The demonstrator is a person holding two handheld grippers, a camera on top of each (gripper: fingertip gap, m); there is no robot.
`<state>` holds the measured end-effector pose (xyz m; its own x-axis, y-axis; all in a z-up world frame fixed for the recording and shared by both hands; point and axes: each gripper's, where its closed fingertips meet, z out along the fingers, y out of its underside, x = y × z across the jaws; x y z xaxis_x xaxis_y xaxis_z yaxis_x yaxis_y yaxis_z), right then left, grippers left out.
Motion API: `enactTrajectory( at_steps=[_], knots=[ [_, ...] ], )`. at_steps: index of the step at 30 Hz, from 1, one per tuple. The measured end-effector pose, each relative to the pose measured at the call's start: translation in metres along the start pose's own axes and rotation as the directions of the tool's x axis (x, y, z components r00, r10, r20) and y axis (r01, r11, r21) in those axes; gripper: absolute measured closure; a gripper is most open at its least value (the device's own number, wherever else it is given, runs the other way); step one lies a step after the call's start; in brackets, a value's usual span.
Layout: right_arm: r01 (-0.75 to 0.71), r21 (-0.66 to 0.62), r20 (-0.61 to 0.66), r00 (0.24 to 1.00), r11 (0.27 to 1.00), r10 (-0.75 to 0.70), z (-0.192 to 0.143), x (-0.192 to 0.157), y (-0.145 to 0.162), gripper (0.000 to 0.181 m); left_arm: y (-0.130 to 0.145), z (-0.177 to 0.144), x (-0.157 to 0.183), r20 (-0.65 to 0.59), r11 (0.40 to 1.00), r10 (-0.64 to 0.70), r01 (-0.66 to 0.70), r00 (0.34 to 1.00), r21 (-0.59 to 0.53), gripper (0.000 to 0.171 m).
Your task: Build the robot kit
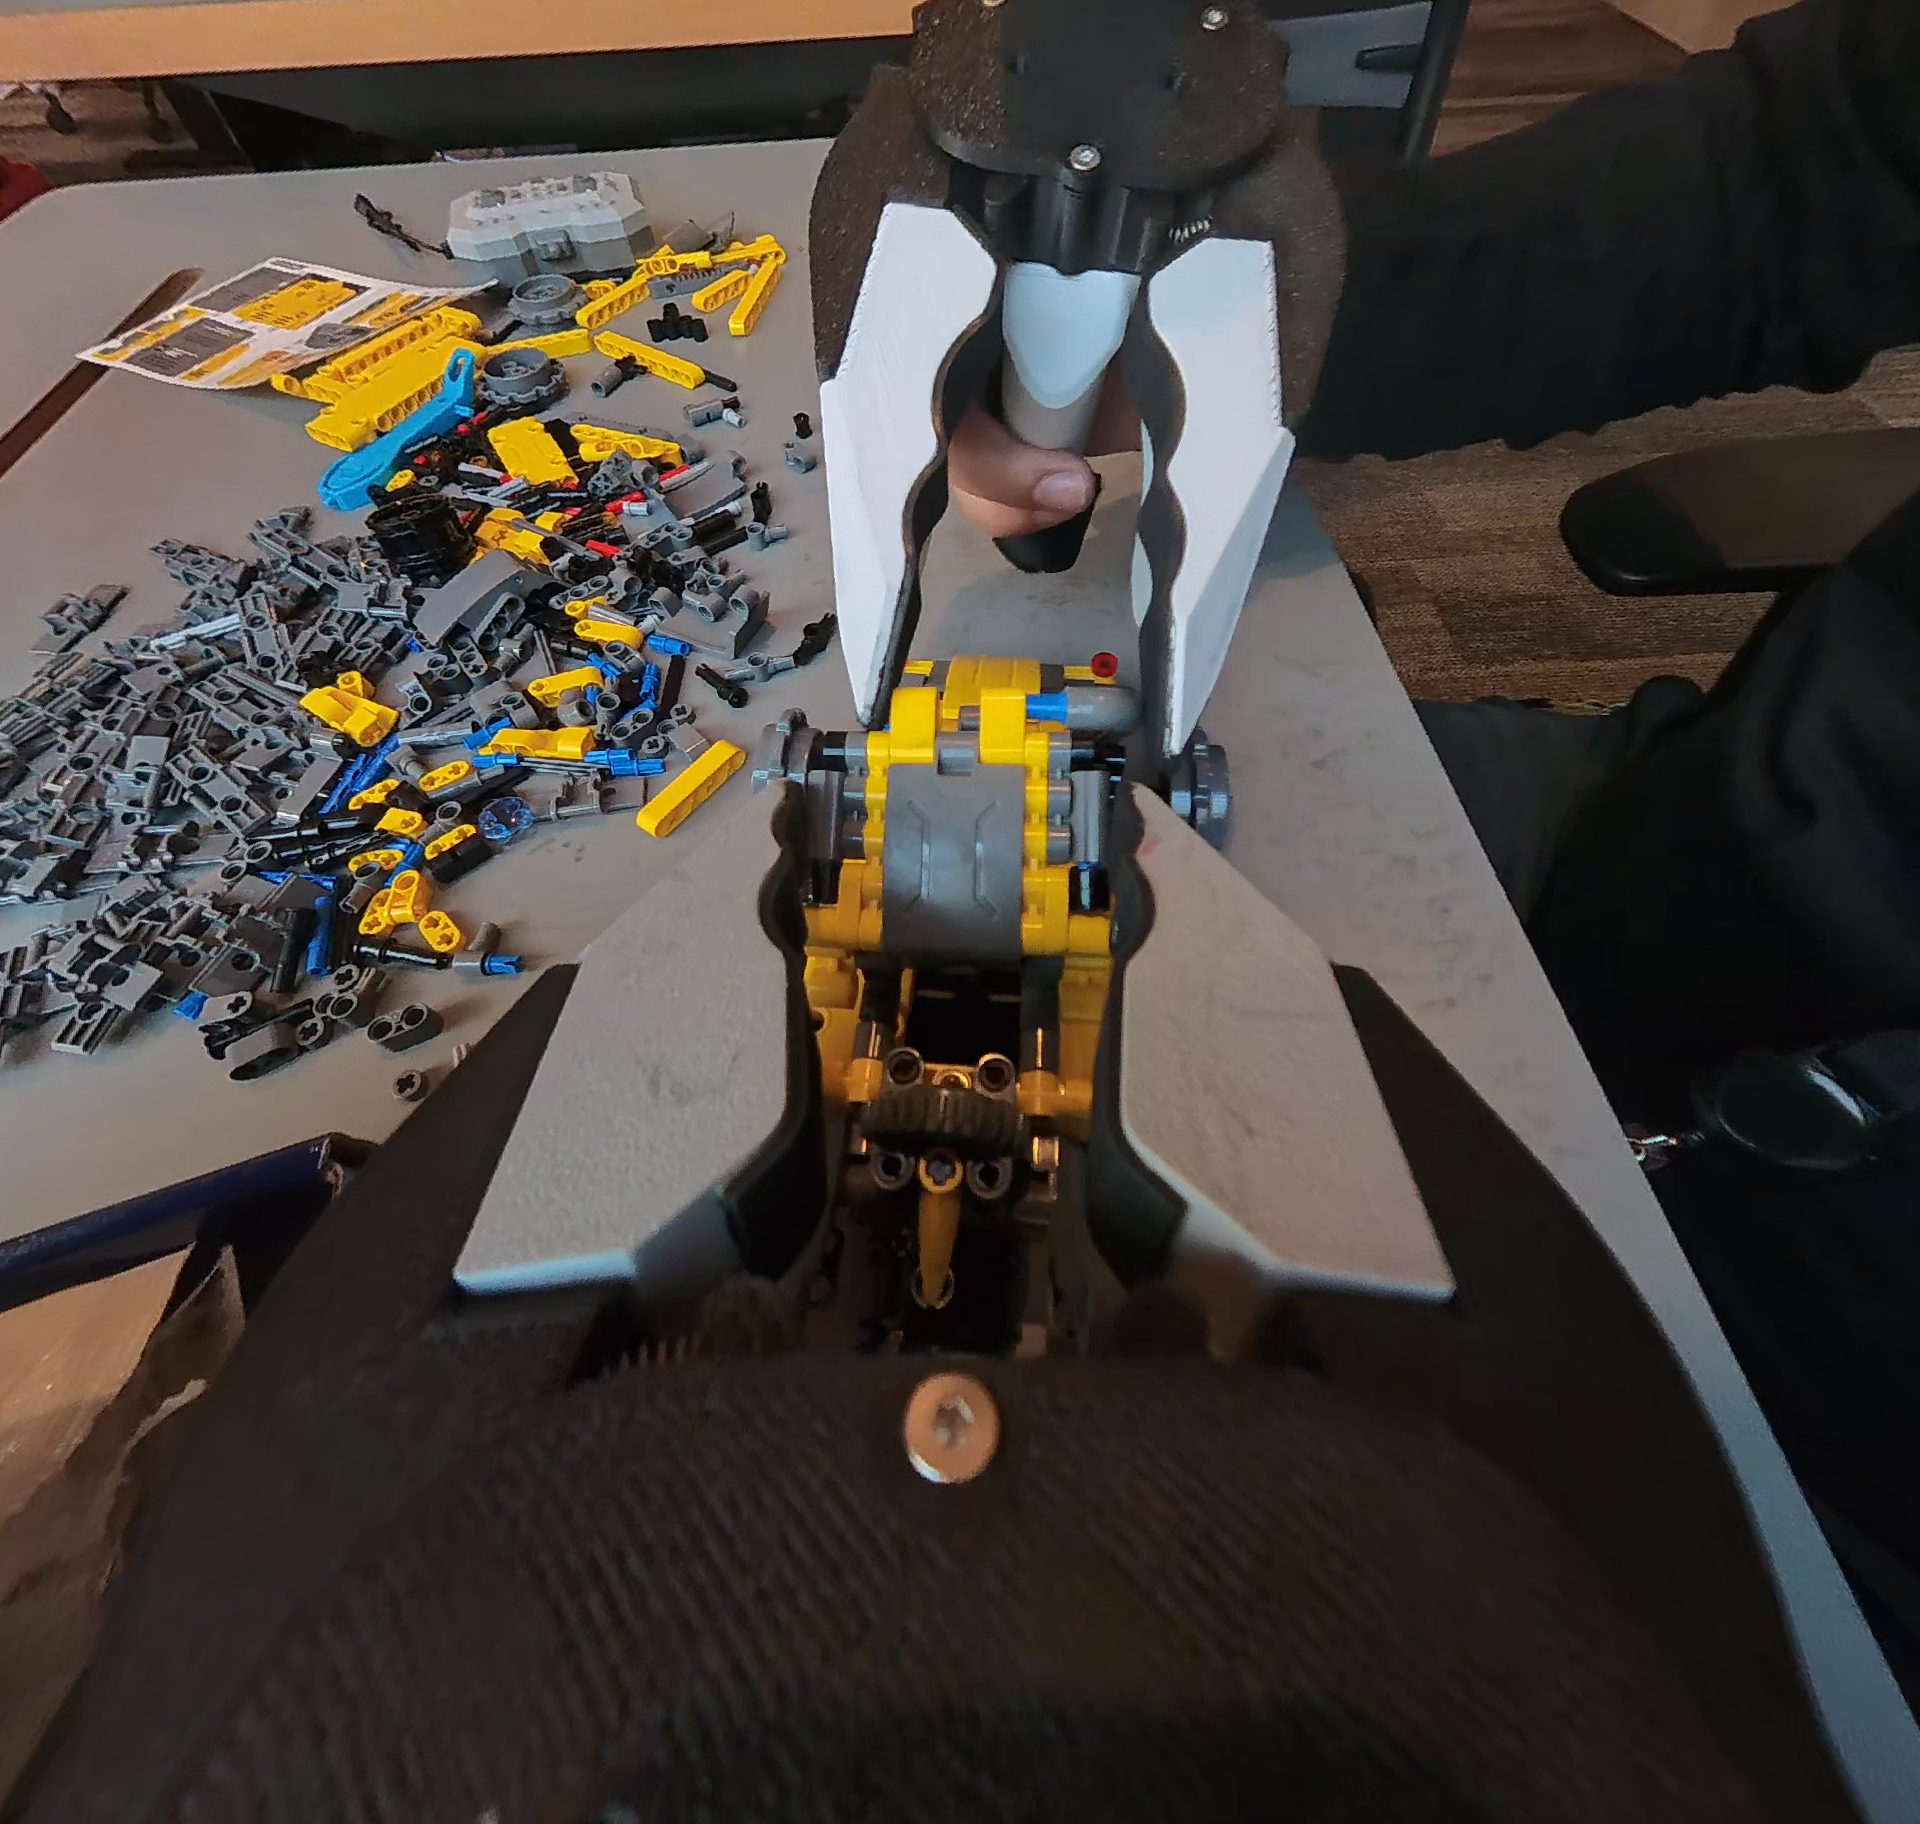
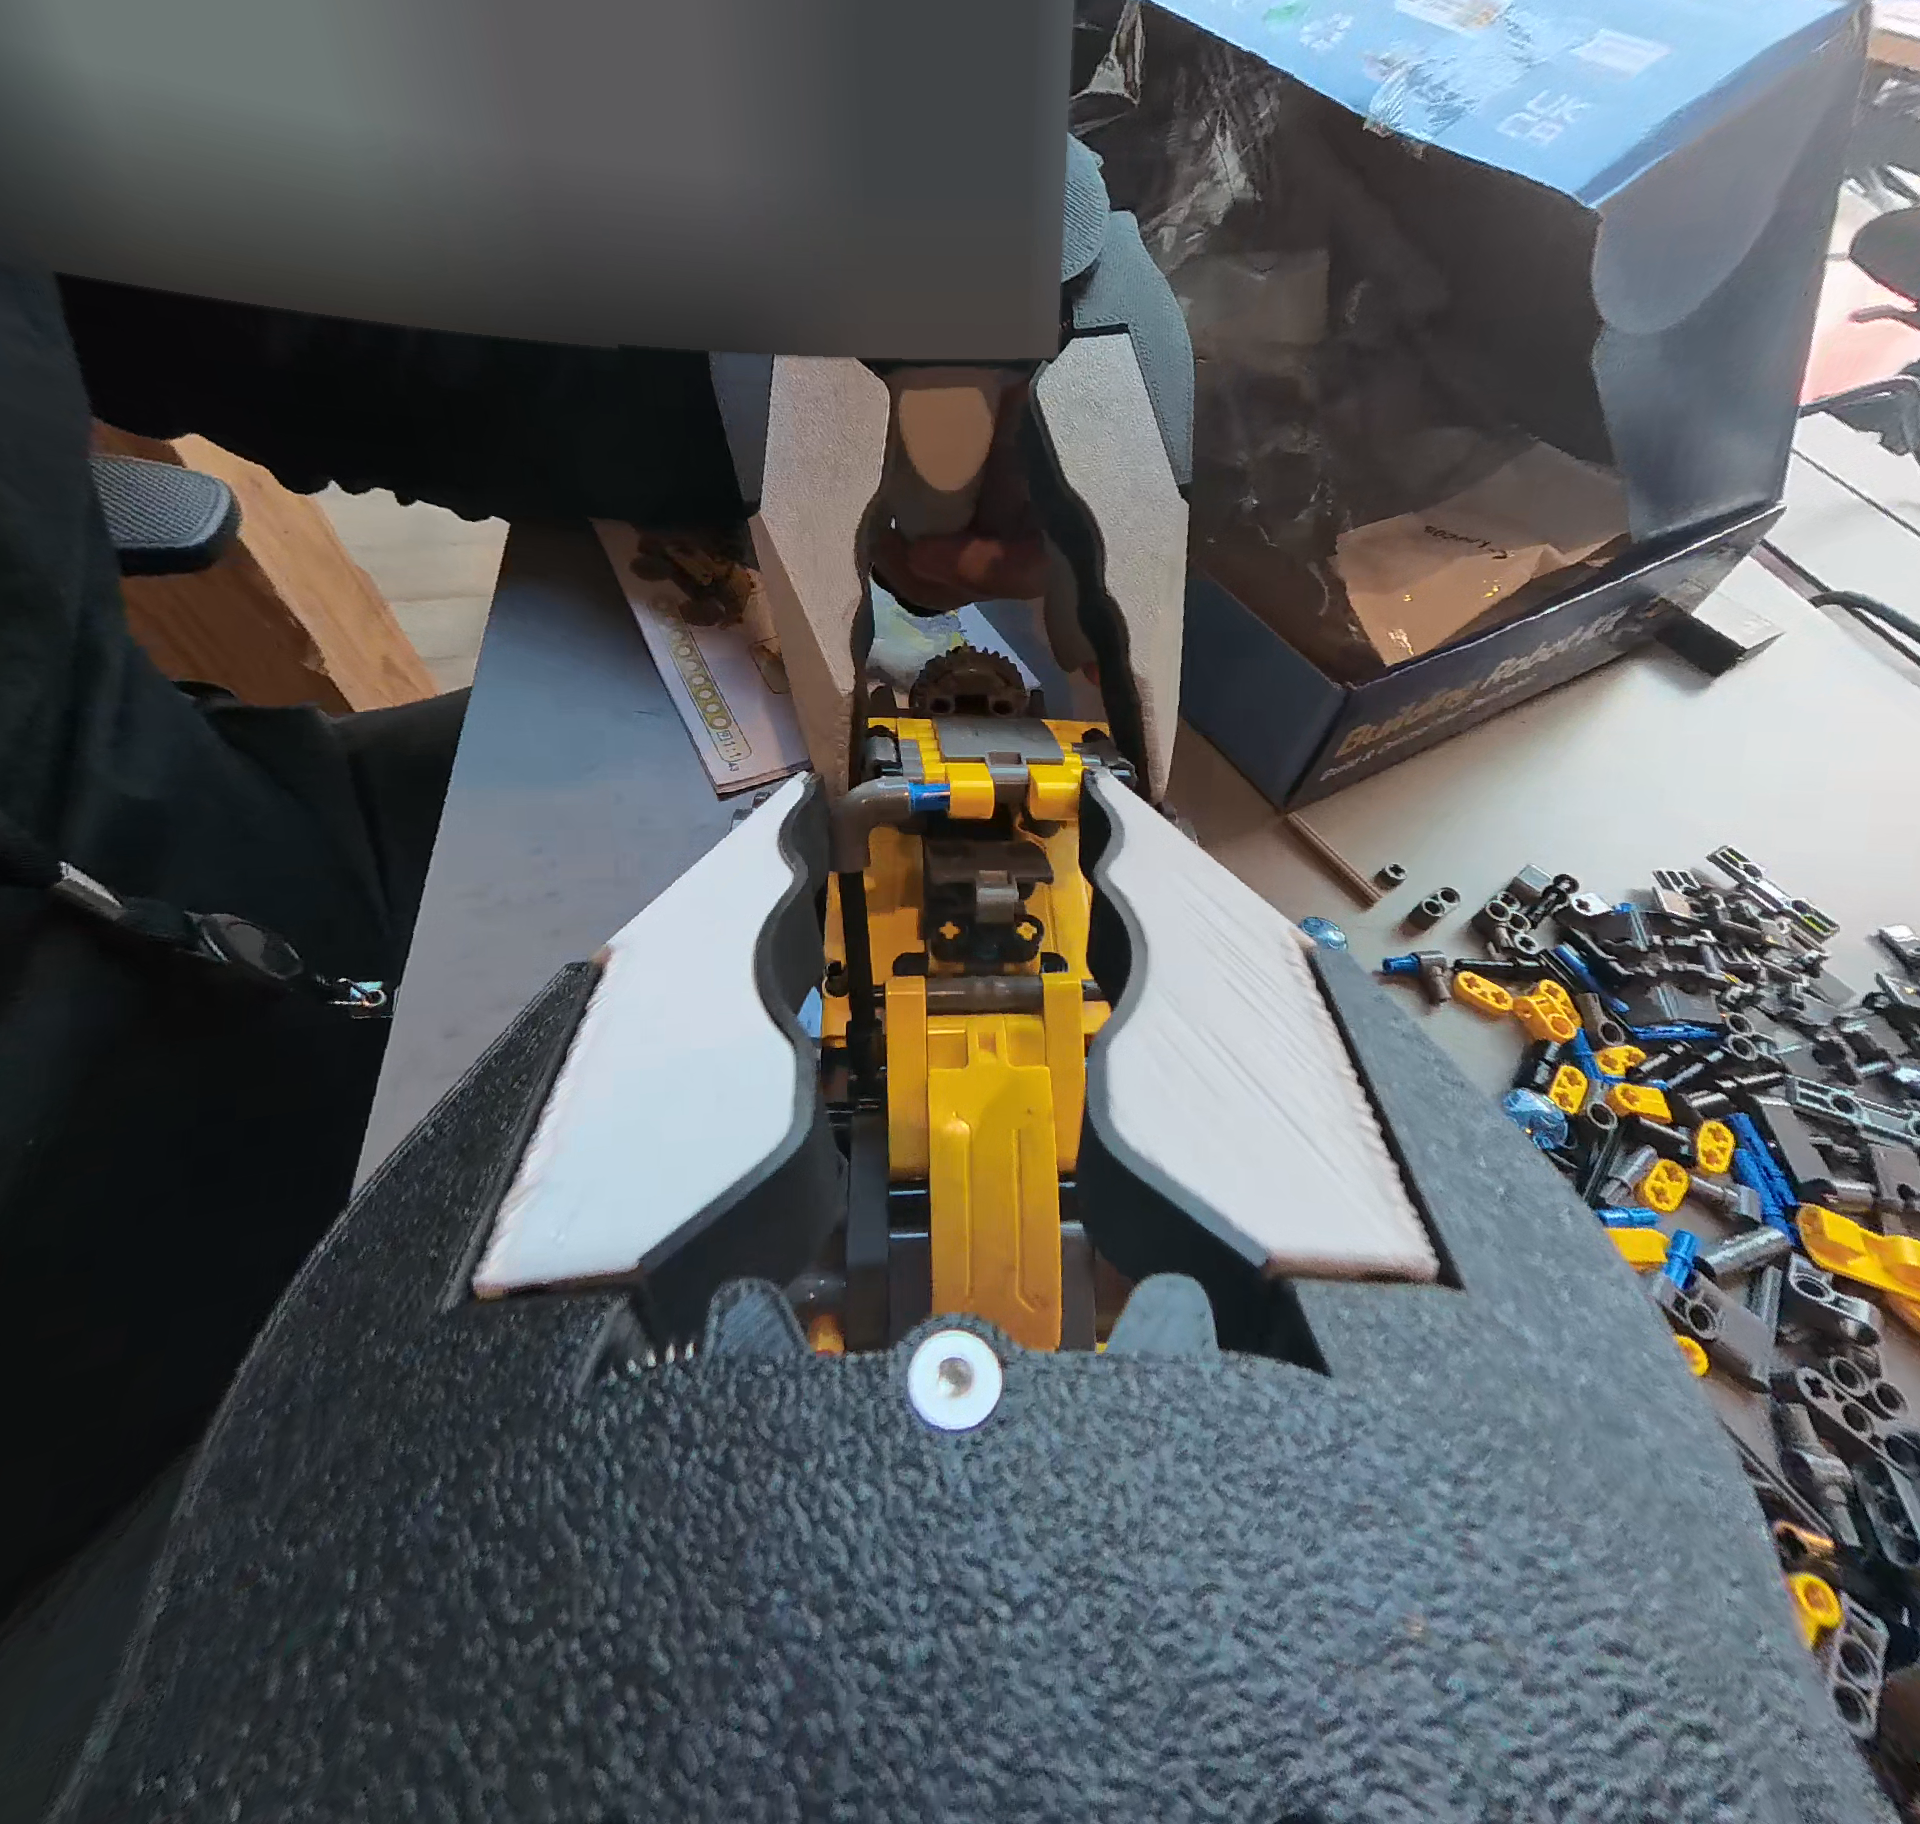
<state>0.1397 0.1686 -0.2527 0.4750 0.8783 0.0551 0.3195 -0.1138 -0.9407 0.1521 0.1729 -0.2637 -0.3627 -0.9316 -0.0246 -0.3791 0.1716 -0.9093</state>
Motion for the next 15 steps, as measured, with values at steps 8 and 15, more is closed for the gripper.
enactTrajectory(
  at_steps=[8,15],
  knots=[
    [-0.010,-0.004,-0.020,1.000,1.000,0.010,0.0012,0.0025,-0.0005,0.135,-0.0004,-0.0012,-0.0028,0.027,1.000,-0.011,0.010,1.000,0.027,0.117],
    [-0.019,-0.008,-0.027,0.999,1.000,0.018,0.0009,0.0022,0.0008,0.133,-0.0007,-0.0018,-0.0039,0.037,0.998,-0.029,0.028,0.999,0.050,0.117]
  ],
)
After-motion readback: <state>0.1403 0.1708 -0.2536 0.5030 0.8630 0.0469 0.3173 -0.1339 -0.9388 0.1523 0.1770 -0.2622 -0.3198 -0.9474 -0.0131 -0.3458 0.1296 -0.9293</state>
